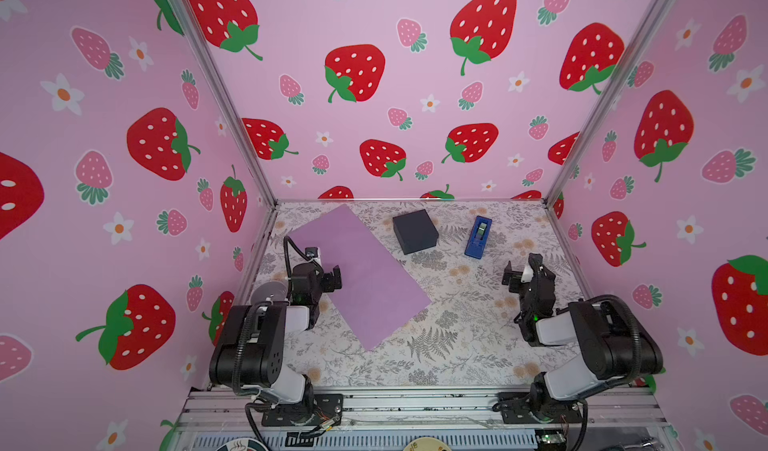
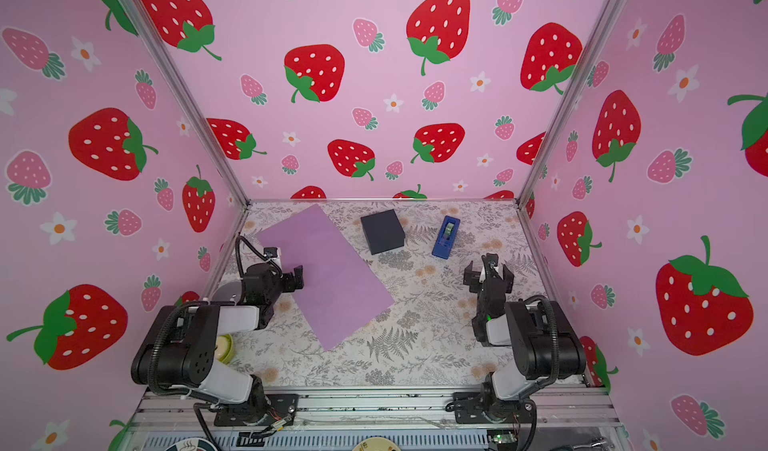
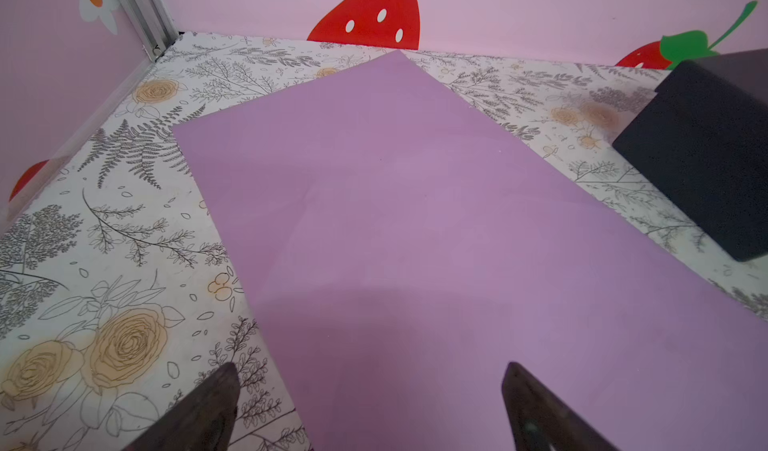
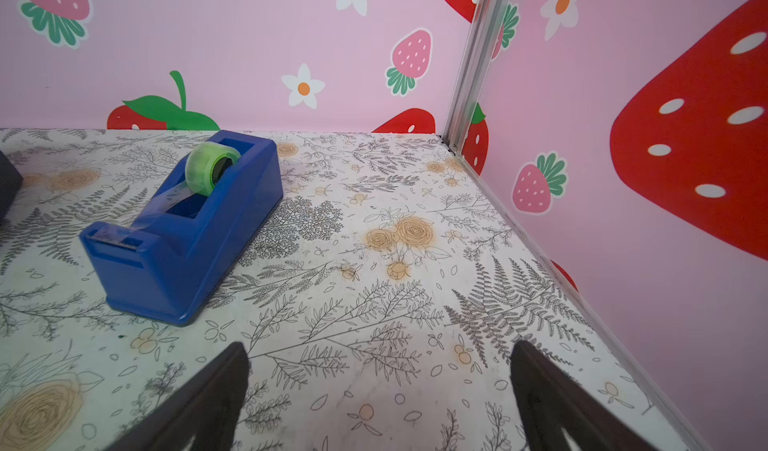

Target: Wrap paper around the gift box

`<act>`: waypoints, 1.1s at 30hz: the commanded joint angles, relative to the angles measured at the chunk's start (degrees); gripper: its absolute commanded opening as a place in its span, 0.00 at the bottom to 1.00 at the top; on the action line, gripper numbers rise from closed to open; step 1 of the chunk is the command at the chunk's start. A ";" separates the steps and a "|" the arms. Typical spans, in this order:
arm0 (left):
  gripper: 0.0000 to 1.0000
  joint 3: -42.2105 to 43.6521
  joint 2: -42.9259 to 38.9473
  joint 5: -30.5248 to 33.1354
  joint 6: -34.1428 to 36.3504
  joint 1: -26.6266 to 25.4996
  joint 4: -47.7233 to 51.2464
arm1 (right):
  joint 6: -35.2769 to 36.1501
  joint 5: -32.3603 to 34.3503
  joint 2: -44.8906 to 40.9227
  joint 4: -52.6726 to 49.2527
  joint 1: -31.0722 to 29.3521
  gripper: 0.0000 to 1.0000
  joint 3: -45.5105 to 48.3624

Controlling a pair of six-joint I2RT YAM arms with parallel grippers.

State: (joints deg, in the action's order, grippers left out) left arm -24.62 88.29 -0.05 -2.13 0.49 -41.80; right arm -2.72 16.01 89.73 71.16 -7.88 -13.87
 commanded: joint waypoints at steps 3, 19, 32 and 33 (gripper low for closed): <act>0.99 -1.75 0.57 0.05 0.72 0.37 -1.62 | 0.78 0.58 0.53 2.17 -0.25 1.00 -0.74; 0.99 -1.75 0.52 0.05 0.70 0.39 -1.62 | 0.68 0.56 0.53 2.15 -0.26 1.00 -0.81; 0.99 -3.42 -0.99 0.31 0.68 0.22 2.16 | 0.41 1.21 -2.33 -0.77 -0.25 1.00 -1.55; 0.99 -5.19 -2.16 0.40 0.64 0.28 6.40 | 0.48 1.30 -4.25 -4.47 -0.38 1.00 -2.51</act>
State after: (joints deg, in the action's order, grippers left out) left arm -25.34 88.20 -0.03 -2.13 0.54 -40.36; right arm -2.76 16.12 89.01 69.95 -7.88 -14.00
